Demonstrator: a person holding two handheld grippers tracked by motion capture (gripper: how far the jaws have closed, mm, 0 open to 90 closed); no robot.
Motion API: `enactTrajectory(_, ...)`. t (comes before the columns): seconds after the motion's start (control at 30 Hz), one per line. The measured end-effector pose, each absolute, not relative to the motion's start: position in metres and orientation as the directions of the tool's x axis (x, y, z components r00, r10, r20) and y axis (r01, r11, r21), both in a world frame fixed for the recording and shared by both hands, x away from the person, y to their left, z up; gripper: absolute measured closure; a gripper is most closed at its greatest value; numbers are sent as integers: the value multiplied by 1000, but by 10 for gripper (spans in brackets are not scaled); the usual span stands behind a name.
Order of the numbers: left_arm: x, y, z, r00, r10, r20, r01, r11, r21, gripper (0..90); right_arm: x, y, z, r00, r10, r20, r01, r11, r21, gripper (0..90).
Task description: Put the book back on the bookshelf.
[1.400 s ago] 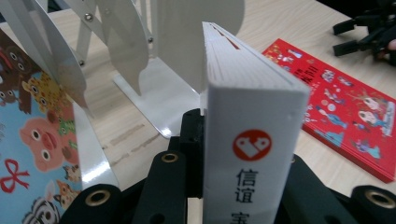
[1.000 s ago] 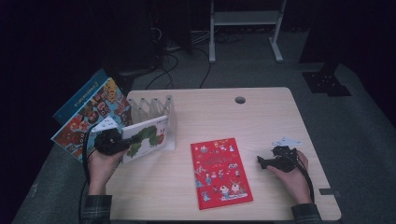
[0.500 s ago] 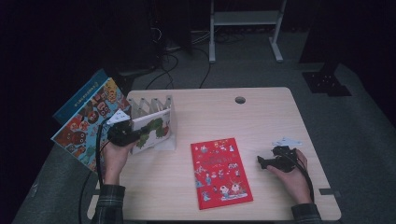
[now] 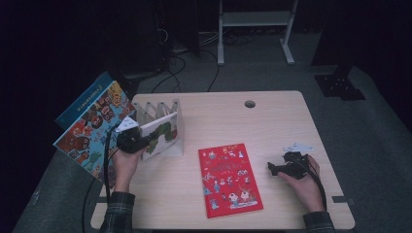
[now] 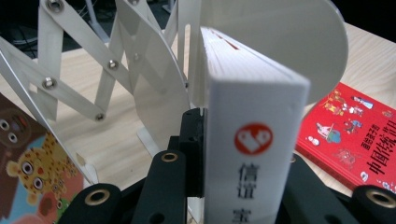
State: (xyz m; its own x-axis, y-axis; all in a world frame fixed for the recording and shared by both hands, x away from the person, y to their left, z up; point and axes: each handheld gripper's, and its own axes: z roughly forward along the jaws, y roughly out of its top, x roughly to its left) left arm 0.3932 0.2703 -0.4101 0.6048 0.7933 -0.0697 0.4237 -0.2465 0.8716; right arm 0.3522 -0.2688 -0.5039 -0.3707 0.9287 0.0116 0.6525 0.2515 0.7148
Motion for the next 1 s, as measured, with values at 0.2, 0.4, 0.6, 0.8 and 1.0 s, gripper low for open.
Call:
enactTrajectory(0.2,394,267,-422,606,793,-66,454,-276,847,749,352,-268,-504,-372,928,10,651,254,716,20)
enactTrajectory(0.4,396,263,-433,601,797,-66,476,-290,830,748,352,-268,-504,-373,928,11,650,253,717,21)
enactTrajectory(0.6,396,266,-441,597,799,-72,489,-291,823,746,352,-268,-504,-373,928,11,650,253,717,20)
enactTrajectory(0.8,392,269,-439,602,796,-57,483,-306,821,682,352,-268,-504,-373,928,11,650,253,717,21)
enactTrajectory(1.0,378,279,-436,603,796,-45,482,-319,816,623,352,-268,-504,-373,928,11,650,253,717,21)
